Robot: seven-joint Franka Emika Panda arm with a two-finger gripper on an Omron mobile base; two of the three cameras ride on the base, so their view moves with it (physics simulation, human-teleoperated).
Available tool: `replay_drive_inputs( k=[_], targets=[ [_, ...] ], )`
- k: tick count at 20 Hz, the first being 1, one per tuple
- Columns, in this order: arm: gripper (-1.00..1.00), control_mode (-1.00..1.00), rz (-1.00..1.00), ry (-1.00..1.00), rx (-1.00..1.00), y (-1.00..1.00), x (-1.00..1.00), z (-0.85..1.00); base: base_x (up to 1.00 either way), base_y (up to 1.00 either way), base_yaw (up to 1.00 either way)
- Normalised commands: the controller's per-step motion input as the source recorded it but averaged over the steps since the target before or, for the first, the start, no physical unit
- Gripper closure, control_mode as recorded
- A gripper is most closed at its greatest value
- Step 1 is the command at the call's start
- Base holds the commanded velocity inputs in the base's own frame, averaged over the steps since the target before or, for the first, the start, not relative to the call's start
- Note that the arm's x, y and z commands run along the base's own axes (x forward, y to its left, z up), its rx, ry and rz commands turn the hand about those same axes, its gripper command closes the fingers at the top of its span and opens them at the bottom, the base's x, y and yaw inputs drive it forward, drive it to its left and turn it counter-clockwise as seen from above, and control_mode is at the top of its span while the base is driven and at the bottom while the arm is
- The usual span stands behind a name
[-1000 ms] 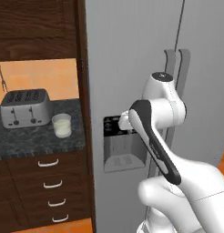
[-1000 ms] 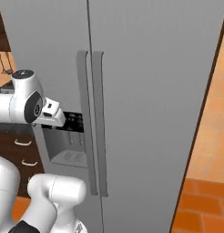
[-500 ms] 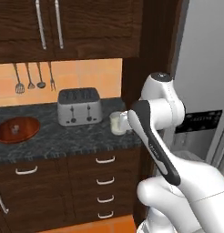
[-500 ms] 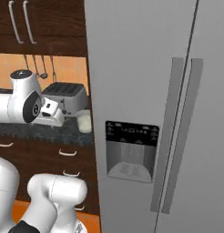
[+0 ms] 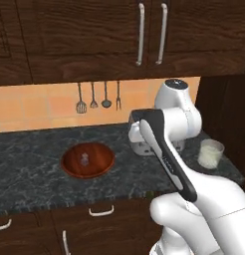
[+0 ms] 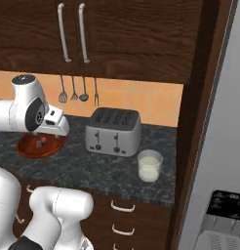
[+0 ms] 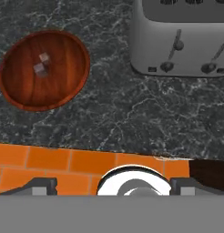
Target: Grab a lemon wedge from the fridge and one ice cube from the ice bowl, and put them in the glass of lemonade.
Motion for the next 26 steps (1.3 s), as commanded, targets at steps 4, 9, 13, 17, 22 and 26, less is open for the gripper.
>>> replay_drive_inputs(
  k=[4, 9, 13, 17, 22, 26],
  targets=[
    [-1.00, 1.00, 0.00, 0.00, 0.00, 0.00, 0.00, 0.00, 0.35, 1.00, -0.14],
    [-1.00, 1.00, 0.00, 0.00, 0.00, 0.00, 0.00, 0.00, 0.56, 0.56, -0.09],
    [-1.00, -1.00, 0.00, 0.19, 0.16, -0.09, 0.19, -0.66, 0.00, 0.00, 0.00],
    [-1.00, -1.00, -0.01, 0.13, 0.10, -0.13, 0.02, -0.70, 0.00, 0.00, 0.00],
    [-1.00, -1.00, -0.13, 0.07, -0.10, -0.06, 0.46, -0.66, 0.00, 0.00, 0.00],
    [-1.00, -1.00, -0.04, 0.15, -0.05, 0.00, 0.77, -0.42, 0.00, 0.00, 0.00]
  ],
)
